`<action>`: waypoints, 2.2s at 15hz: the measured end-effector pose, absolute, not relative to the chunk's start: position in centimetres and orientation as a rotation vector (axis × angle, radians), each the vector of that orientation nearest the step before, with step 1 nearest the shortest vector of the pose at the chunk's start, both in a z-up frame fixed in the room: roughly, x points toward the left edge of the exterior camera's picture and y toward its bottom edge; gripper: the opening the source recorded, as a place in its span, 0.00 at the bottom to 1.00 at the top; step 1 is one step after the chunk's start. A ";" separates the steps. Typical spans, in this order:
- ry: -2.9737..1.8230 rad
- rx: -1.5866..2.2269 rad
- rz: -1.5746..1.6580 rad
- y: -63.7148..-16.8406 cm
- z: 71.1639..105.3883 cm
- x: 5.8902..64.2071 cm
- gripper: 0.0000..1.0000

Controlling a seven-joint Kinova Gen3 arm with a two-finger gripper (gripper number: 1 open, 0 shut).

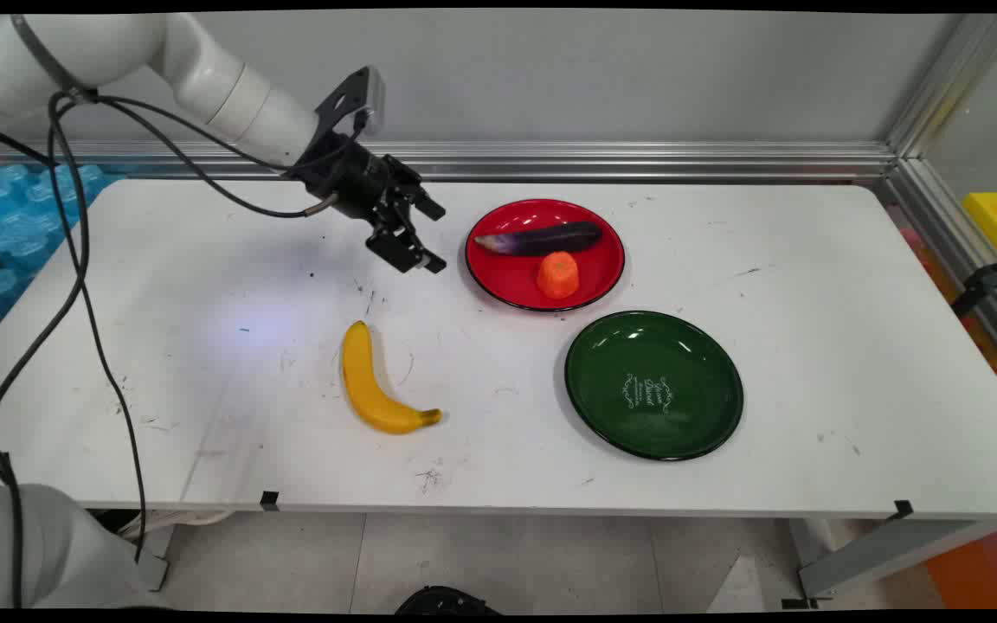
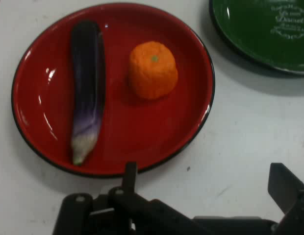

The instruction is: Pick up the eggplant from the red plate

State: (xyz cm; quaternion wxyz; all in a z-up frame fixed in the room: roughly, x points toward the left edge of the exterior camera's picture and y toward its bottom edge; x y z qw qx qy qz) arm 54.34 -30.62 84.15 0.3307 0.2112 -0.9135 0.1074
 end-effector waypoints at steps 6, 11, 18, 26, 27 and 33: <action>-2.378 0.558 0.303 -32.4 85.6 52.0 1.00; -2.374 0.566 0.331 -34.7 86.4 50.5 1.00; -2.369 0.625 0.364 -39.1 85.1 49.2 1.00; -2.375 0.646 0.397 -43.4 81.1 47.1 1.00; -2.377 0.646 0.401 -43.8 80.6 46.9 1.00; -2.385 0.640 0.414 -46.0 77.8 45.3 1.00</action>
